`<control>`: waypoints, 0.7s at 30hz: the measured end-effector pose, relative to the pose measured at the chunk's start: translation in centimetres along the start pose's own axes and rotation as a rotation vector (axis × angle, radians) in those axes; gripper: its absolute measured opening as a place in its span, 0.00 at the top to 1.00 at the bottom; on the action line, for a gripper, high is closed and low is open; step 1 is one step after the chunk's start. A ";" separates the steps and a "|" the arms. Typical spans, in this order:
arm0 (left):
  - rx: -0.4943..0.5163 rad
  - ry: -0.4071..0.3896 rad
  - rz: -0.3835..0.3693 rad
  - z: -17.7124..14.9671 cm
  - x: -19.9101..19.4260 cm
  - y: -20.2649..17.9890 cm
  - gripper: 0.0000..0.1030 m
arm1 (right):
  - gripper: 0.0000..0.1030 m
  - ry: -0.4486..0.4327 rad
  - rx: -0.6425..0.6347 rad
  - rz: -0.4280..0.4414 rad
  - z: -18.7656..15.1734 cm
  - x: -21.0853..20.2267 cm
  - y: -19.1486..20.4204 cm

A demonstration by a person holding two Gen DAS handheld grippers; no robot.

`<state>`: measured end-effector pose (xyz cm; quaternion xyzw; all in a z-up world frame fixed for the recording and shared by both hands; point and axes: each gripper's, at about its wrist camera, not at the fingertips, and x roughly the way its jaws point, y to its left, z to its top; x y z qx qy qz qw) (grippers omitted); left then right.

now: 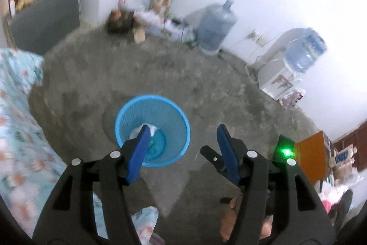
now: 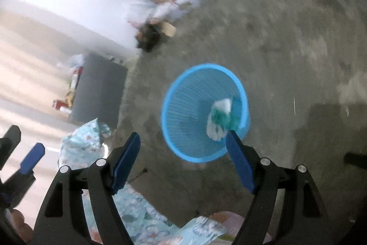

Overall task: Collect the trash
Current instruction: 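Open the left tool over the wastebasket while the right tool releases the teal bag, then move both open tools back over the table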

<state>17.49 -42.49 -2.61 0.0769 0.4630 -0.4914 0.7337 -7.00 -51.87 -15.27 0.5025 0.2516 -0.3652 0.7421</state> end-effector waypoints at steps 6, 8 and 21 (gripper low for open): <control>0.012 -0.111 0.000 -3.1 -10.8 -1.5 0.35 | 0.12 -0.126 -0.206 0.012 -1.2 -7.6 7.9; 0.012 -0.138 0.014 -4.9 -14.7 -1.6 0.34 | 0.08 -0.154 -0.266 0.009 -2.1 -9.4 10.1; -0.170 -0.369 0.316 -19.7 -34.4 6.6 0.09 | 0.06 -0.288 -0.869 -0.194 -15.0 -14.2 23.2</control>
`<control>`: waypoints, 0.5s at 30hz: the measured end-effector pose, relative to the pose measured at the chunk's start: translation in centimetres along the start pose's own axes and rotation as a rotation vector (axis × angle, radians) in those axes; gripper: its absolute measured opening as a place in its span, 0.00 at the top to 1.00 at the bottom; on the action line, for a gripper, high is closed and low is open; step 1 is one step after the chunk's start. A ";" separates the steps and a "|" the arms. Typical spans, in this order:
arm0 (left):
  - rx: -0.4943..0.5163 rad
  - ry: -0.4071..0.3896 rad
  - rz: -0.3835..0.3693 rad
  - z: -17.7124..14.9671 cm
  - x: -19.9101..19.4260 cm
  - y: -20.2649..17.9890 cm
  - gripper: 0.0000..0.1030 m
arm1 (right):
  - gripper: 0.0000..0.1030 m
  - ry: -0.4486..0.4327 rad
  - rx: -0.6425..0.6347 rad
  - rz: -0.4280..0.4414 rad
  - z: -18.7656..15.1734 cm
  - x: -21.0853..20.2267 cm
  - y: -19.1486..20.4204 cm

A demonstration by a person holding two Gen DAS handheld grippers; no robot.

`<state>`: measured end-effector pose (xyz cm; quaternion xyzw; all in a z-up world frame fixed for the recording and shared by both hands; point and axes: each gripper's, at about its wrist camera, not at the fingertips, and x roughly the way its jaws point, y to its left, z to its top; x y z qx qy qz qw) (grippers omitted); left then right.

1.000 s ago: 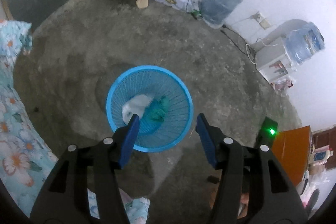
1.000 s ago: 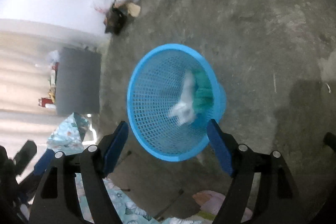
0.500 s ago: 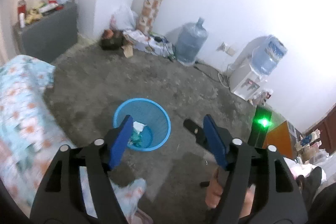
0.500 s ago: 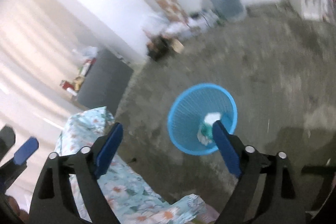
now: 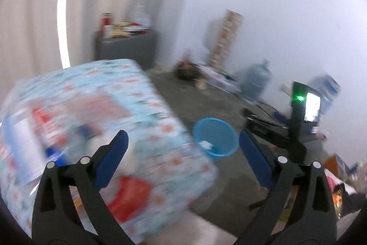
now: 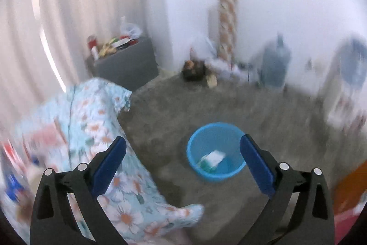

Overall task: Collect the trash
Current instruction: 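Move both open tools back over the table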

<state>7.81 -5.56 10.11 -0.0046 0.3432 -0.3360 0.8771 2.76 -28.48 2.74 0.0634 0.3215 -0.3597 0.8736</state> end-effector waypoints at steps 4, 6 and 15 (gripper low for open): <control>-0.121 -0.048 0.123 -2.9 -5.8 5.9 0.09 | 0.06 -0.038 -0.137 0.069 -0.2 -1.8 4.1; -0.174 -0.071 0.146 -3.9 -7.7 8.6 0.09 | 0.06 -0.027 -0.140 0.198 -0.1 -2.3 5.3; -0.354 -0.133 0.180 -10.4 -12.4 15.3 0.09 | 0.06 0.217 0.022 0.688 -1.8 -1.2 7.1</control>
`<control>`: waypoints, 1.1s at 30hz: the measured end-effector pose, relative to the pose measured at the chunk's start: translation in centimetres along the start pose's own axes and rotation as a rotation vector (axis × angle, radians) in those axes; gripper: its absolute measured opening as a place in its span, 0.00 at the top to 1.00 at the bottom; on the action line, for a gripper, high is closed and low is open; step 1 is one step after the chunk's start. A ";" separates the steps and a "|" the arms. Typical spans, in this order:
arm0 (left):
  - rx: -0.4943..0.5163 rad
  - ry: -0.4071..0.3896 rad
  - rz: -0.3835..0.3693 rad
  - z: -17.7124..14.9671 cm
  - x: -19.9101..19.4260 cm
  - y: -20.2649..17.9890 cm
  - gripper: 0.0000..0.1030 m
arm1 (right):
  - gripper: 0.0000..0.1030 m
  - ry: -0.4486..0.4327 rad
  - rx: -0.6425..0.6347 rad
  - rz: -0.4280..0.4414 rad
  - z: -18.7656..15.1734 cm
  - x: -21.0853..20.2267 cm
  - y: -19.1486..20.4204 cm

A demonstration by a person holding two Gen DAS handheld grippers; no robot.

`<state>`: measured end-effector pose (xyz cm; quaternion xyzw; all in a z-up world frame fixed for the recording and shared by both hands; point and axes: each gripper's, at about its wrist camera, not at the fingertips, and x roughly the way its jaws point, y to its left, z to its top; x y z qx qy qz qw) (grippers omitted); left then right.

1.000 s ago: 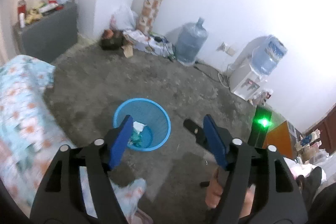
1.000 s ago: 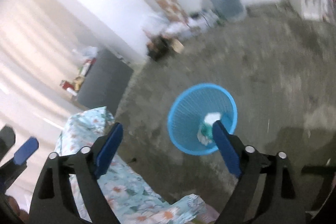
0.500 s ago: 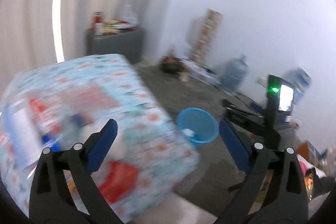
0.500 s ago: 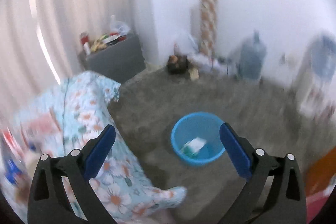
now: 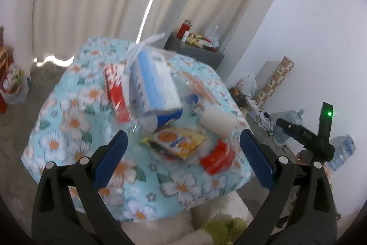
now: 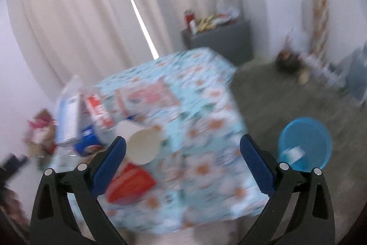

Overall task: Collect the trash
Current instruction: 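Move both open tools back over the table, then grasp the red wrapper with the left tool while the right tool grasps the white paper cup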

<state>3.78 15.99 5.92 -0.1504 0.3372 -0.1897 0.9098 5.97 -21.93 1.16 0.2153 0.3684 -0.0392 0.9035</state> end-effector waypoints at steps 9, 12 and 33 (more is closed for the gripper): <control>0.241 0.056 -0.088 -5.2 3.6 -4.3 0.09 | 0.14 0.219 0.213 0.237 -2.3 5.8 -0.8; 0.360 0.059 -0.068 -6.4 5.2 -6.6 0.09 | 0.18 0.274 0.300 0.319 -2.1 7.9 -1.6; 0.678 0.172 -0.020 -9.7 14.0 -13.1 0.42 | 0.58 0.299 0.068 0.262 0.1 15.1 -0.4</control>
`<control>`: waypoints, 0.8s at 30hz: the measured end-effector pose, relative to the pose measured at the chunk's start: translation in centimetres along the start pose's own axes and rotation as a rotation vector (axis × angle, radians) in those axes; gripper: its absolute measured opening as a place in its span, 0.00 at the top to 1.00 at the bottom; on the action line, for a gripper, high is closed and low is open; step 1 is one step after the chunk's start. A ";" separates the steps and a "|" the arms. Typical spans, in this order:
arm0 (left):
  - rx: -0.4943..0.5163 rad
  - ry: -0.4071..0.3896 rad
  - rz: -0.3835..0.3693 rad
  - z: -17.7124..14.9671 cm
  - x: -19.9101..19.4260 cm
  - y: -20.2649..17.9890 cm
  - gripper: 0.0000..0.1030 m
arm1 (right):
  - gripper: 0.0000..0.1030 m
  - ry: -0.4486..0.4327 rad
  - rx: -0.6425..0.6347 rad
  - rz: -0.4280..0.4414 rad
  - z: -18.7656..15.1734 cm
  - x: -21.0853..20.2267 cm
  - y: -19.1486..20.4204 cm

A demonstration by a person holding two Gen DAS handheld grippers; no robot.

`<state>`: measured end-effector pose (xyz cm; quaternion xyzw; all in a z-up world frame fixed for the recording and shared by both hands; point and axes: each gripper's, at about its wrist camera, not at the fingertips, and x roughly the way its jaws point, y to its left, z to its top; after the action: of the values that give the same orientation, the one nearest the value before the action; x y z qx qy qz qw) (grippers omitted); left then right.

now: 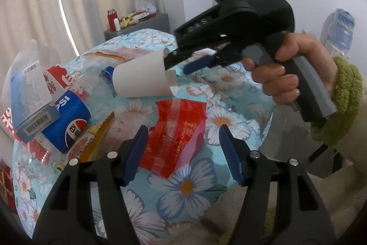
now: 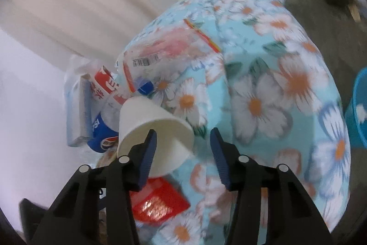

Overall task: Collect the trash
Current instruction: 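Grasp the red wrapper with the left tool while the right tool grasps the white paper cup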

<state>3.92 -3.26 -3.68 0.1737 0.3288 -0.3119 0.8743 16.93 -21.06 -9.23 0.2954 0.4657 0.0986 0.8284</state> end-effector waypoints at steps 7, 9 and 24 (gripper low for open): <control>0.003 0.055 0.039 0.0 1.2 -0.3 0.54 | 0.89 0.019 0.003 0.020 0.4 1.6 -0.8; -0.006 0.070 0.047 0.0 1.4 -0.2 0.56 | 0.91 0.007 0.007 0.032 0.2 1.2 -0.8; -0.052 0.106 0.053 0.2 2.3 1.3 0.79 | 0.96 -0.084 0.096 0.053 -1.9 -2.5 -2.3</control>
<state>6.22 -3.34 -4.97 0.1758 0.3779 -0.2704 0.8679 13.72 -23.28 -9.48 0.3506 0.4266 0.0855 0.8293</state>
